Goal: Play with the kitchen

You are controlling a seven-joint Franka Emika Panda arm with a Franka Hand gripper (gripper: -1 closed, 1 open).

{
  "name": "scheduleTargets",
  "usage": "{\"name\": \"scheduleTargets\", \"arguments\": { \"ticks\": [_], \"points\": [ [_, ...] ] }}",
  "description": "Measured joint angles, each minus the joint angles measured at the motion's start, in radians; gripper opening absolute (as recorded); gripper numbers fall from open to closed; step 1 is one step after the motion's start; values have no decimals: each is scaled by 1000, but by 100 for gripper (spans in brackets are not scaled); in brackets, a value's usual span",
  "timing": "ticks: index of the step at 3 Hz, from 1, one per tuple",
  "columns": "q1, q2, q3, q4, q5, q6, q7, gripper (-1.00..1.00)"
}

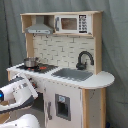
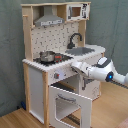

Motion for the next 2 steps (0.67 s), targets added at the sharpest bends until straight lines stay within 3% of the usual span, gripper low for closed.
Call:
{"name": "scheduleTargets", "arguments": {
  "ticks": [1, 2],
  "points": [
    [0, 0, -1, 0, 0, 0, -2, -100],
    [2, 2, 6, -14, -1, -4, -14, -100]
  ]
}}
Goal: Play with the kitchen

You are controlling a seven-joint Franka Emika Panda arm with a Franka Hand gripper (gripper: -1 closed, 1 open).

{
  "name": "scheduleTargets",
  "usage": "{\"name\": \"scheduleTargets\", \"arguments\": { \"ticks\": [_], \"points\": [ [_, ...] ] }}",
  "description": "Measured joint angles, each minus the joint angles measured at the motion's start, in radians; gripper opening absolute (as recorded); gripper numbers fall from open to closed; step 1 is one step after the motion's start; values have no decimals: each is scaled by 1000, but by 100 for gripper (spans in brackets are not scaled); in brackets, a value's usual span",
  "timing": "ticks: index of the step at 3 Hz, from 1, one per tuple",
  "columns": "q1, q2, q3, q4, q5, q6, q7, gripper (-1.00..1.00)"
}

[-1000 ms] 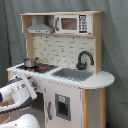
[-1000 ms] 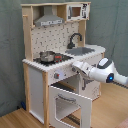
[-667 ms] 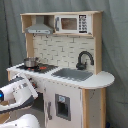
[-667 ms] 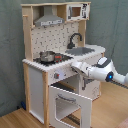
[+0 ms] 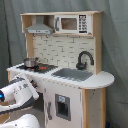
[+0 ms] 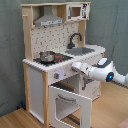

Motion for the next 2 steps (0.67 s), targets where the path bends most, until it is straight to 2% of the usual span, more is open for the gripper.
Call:
{"name": "scheduleTargets", "arguments": {
  "ticks": [2],
  "points": [
    [11, 0, 9, 5, -2, -44, -239, -100]
  ]
}}
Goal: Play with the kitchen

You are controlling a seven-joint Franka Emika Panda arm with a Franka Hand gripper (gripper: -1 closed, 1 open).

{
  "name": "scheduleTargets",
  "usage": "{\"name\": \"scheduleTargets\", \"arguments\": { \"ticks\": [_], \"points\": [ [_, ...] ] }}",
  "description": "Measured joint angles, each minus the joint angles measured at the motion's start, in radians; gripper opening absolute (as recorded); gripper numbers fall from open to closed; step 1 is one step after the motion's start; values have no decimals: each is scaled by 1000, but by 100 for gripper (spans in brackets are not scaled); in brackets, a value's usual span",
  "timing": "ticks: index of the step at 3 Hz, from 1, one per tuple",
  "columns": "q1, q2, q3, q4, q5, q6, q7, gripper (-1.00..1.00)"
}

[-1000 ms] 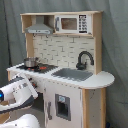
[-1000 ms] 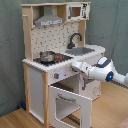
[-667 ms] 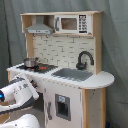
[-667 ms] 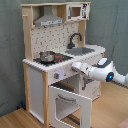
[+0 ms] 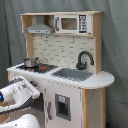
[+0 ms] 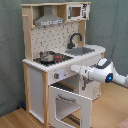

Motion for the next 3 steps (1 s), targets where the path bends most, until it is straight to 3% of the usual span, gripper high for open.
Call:
{"name": "scheduleTargets", "arguments": {
  "ticks": [3],
  "points": [
    [10, 1, 10, 6, 0, -46, -357, -100]
  ]
}}
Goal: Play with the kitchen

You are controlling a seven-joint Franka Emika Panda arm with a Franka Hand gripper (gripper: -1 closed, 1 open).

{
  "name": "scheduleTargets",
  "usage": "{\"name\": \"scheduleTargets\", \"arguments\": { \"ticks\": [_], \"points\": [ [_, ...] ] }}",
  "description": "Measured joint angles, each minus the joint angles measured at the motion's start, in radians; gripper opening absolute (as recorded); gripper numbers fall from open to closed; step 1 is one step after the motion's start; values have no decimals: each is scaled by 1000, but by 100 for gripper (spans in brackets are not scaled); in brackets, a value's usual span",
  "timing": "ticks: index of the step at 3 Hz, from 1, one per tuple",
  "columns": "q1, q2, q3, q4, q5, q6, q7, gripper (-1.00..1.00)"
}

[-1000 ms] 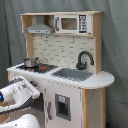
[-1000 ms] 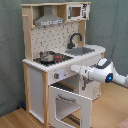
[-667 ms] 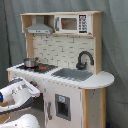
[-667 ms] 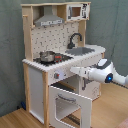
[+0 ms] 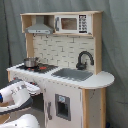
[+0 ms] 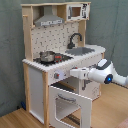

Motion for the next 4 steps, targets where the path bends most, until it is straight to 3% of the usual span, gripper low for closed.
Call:
{"name": "scheduleTargets", "arguments": {
  "ticks": [3, 4],
  "points": [
    [10, 15, 10, 7, 3, -50, -294, -100],
    [10, 18, 10, 7, 3, -52, -289, 100]
  ]
}}
